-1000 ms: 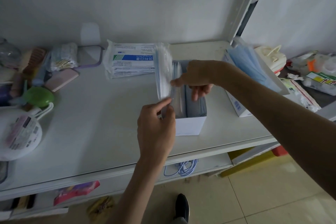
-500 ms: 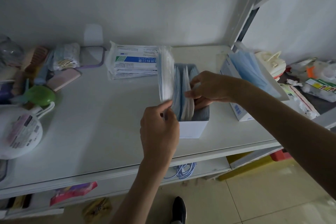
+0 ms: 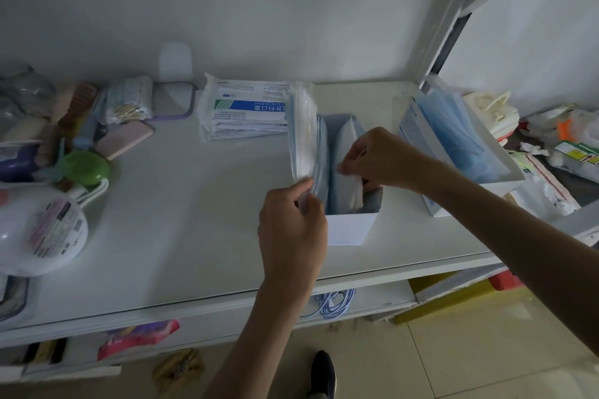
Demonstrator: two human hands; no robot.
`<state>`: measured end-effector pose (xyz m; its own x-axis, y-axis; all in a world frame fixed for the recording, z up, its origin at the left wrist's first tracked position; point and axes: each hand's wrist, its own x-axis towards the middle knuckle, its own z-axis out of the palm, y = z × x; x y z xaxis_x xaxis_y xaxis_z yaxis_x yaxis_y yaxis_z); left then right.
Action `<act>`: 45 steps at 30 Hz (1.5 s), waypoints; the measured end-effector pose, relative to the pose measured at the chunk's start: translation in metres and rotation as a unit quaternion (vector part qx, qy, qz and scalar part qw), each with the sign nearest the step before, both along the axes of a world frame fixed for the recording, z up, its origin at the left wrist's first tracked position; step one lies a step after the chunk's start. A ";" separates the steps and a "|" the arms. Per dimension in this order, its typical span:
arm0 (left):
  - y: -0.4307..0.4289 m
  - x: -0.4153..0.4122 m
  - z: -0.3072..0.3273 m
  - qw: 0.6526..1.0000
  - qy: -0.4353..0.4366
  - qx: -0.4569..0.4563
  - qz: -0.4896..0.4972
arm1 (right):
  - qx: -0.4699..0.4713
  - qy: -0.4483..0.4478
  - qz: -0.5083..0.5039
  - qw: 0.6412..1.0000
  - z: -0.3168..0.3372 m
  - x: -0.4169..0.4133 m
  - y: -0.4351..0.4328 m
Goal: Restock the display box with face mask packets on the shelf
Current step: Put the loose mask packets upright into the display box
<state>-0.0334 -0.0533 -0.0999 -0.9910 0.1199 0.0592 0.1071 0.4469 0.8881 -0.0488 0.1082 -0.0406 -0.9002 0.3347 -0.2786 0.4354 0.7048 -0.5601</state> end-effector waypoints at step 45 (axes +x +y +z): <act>0.214 0.007 0.022 0.949 0.011 -0.160 -0.271 | -0.133 0.386 -0.368 0.835 0.070 0.083 0.161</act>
<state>-0.0264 0.1610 -0.0780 -0.7780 0.6266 -0.0454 0.4154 0.5672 0.7111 0.0338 0.2688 0.0296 -0.4232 0.8957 0.1361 0.1334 0.2101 -0.9685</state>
